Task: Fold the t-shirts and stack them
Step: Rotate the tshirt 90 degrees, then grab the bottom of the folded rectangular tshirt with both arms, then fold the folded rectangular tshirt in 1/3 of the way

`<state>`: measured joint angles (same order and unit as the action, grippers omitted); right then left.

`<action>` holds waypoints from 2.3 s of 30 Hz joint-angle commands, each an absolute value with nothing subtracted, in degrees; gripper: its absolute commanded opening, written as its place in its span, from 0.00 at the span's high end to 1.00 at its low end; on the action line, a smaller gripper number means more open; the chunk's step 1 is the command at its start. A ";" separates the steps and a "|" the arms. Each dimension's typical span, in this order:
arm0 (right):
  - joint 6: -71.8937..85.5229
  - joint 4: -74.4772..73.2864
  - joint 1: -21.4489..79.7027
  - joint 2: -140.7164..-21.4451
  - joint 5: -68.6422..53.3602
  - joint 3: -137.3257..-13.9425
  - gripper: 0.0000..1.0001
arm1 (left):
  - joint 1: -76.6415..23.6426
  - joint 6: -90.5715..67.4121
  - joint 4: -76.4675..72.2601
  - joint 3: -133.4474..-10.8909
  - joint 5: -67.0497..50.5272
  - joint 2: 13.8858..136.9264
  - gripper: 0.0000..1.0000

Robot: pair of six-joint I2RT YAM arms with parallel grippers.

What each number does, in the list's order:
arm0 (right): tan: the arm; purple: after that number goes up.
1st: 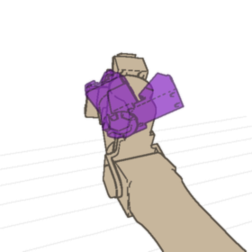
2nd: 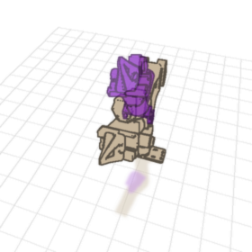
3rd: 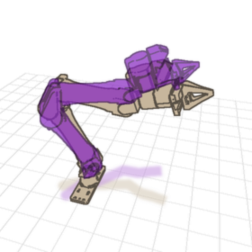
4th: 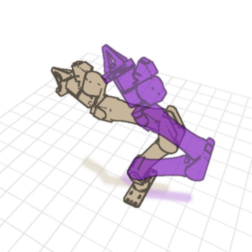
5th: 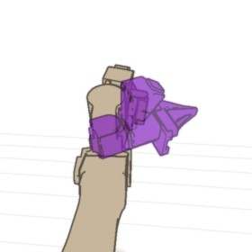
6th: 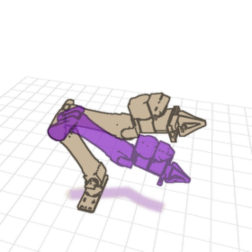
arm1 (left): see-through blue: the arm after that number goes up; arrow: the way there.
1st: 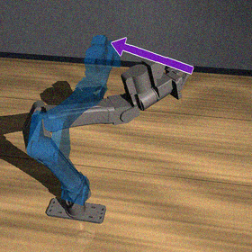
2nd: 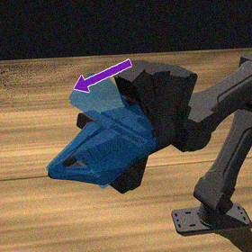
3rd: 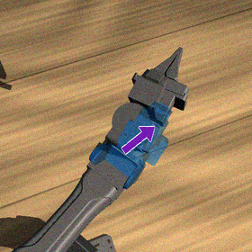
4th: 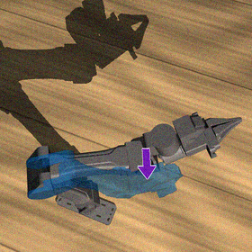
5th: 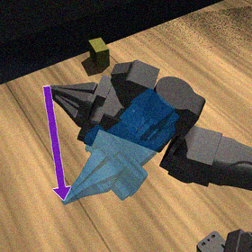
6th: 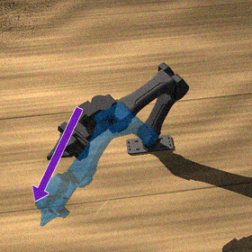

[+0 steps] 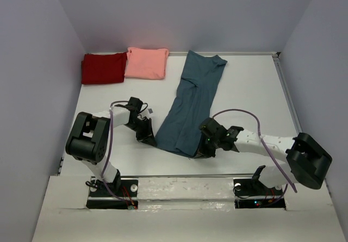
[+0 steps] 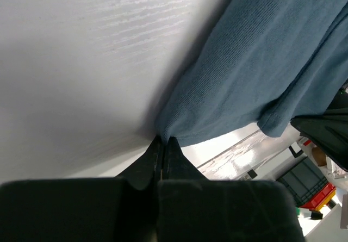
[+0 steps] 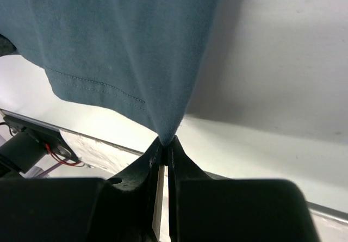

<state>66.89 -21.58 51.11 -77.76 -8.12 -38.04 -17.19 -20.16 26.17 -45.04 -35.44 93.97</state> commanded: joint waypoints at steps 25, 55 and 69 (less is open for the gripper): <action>59.68 -46.57 51.68 -63.20 -10.28 -36.57 1.00 | -43.48 -48.50 19.16 -44.30 -35.43 83.50 1.00; 58.80 -59.68 50.46 -57.30 -0.35 -47.80 1.00 | -41.49 -42.46 31.29 -56.34 -31.55 85.78 1.00; 54.85 -60.73 46.58 -61.08 3.08 -53.78 1.00 | -35.25 -36.83 36.29 -63.98 -31.11 88.76 1.00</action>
